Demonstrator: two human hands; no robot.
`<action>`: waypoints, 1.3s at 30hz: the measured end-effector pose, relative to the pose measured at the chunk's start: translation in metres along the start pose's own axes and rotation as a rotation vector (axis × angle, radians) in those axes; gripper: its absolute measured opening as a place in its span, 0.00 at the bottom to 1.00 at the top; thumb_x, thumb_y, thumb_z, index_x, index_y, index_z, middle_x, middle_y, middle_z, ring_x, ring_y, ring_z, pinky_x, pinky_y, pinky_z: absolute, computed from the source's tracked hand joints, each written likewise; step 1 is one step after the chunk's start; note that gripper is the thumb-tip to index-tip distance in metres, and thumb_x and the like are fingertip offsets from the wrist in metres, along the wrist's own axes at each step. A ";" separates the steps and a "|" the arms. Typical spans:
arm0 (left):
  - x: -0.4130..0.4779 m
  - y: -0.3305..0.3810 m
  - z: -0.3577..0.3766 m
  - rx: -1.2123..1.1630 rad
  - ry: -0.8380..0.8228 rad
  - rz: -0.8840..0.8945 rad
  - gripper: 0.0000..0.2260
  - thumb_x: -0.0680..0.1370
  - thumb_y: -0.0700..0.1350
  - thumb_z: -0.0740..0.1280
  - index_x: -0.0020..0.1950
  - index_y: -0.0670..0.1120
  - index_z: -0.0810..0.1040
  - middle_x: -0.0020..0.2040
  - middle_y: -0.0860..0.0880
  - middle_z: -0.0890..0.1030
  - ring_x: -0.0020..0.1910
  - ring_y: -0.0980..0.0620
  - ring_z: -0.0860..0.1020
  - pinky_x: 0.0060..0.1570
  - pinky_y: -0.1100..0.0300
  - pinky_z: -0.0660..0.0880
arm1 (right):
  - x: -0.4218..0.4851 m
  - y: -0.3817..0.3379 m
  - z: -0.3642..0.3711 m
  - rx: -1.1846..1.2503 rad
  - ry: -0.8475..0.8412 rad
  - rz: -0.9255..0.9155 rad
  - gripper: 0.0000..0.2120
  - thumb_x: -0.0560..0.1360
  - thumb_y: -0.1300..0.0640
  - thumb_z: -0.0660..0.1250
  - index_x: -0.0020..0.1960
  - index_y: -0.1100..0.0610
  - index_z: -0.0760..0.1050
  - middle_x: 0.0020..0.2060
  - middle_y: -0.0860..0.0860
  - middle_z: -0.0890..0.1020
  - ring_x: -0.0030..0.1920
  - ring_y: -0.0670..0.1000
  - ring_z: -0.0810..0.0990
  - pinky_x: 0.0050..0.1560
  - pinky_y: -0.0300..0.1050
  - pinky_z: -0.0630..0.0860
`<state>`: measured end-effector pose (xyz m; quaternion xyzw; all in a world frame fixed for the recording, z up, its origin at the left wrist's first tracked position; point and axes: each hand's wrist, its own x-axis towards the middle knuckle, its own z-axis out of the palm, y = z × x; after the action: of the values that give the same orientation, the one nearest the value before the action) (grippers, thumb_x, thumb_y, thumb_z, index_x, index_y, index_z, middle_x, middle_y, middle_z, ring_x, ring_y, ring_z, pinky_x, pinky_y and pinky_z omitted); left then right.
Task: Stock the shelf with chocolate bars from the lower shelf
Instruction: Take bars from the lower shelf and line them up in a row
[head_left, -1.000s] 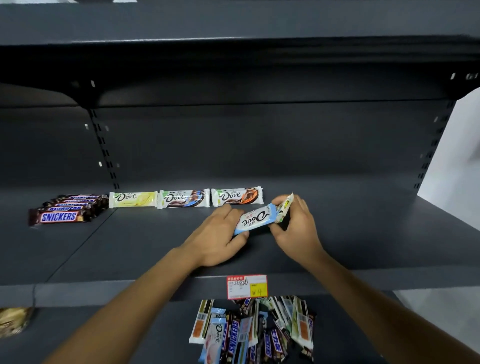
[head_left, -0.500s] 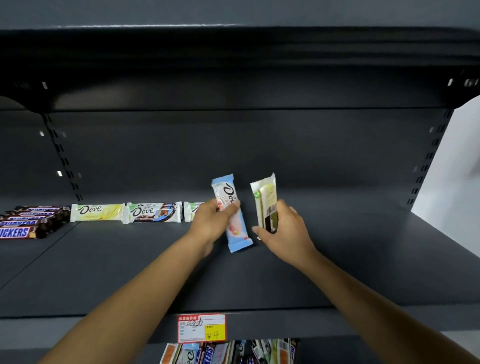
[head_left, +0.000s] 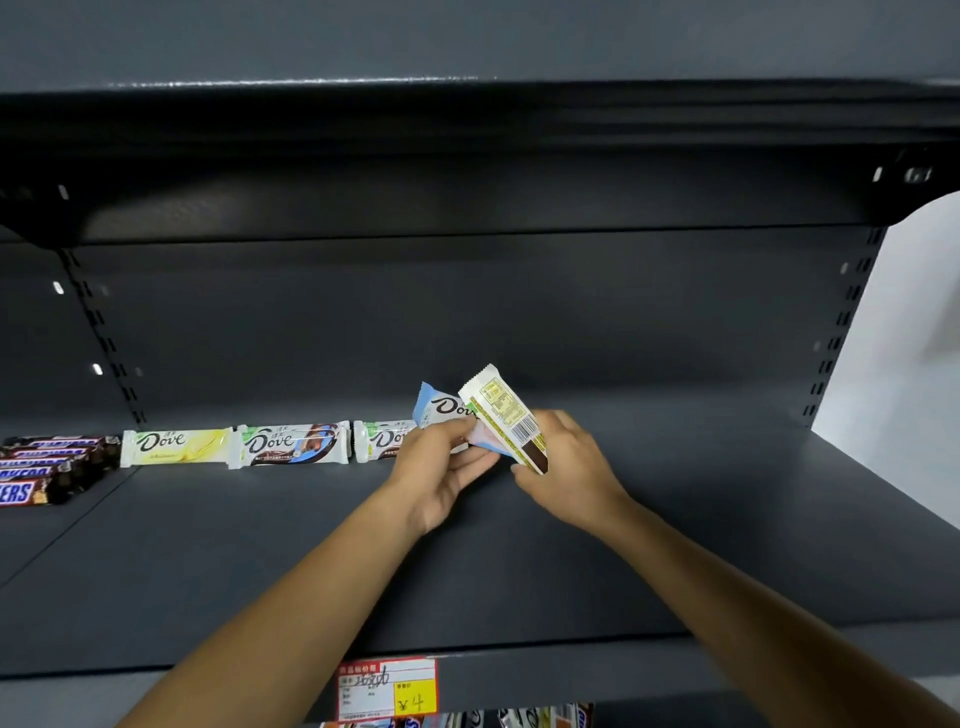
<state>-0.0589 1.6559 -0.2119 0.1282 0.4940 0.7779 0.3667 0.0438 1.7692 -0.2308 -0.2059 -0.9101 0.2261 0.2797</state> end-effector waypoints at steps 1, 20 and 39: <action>0.002 -0.001 -0.001 -0.014 -0.002 -0.007 0.08 0.78 0.37 0.61 0.54 0.37 0.76 0.49 0.41 0.84 0.46 0.45 0.83 0.46 0.55 0.79 | 0.001 0.002 -0.001 -0.023 -0.004 0.004 0.23 0.71 0.57 0.67 0.65 0.56 0.67 0.59 0.50 0.72 0.55 0.52 0.74 0.51 0.44 0.73; 0.048 -0.012 -0.019 1.478 0.128 0.723 0.20 0.73 0.42 0.71 0.64 0.50 0.73 0.53 0.48 0.78 0.49 0.48 0.77 0.46 0.66 0.66 | 0.036 0.057 0.002 -0.215 0.021 -0.023 0.18 0.71 0.60 0.66 0.61 0.58 0.69 0.59 0.49 0.68 0.47 0.54 0.77 0.46 0.46 0.75; 0.100 -0.036 -0.011 1.898 0.203 0.857 0.14 0.73 0.49 0.69 0.58 0.50 0.77 0.53 0.49 0.76 0.57 0.45 0.70 0.52 0.53 0.67 | 0.058 0.091 0.013 -0.190 0.044 0.041 0.19 0.72 0.62 0.67 0.61 0.57 0.66 0.56 0.53 0.71 0.53 0.55 0.75 0.45 0.43 0.70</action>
<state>-0.1185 1.7269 -0.2642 0.4619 0.8435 0.1425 -0.2340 0.0144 1.8685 -0.2644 -0.2548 -0.9167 0.1398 0.2741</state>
